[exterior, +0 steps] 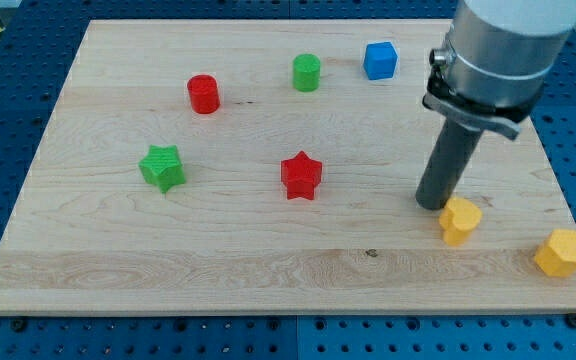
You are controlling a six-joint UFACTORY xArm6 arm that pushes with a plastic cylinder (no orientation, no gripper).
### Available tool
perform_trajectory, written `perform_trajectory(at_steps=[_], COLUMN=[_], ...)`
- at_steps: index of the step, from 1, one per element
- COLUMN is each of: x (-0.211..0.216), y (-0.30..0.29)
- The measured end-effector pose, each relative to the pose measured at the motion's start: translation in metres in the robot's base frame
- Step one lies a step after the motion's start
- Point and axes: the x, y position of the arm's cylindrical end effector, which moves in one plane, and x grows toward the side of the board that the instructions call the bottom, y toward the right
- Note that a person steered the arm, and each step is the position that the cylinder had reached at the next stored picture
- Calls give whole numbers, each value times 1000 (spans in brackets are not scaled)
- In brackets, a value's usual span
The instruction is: Slide yellow heart closer to yellow hexagon
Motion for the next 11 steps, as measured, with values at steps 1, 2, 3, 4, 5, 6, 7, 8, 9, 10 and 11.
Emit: perform_trajectory(at_steps=[1,2,3,4,5,6,7,8,9,10,11], x=[32,40,16,0,24,55,60,39,37,51,57], y=[0,-2,-3,4,13,13,13,14,26,45,59])
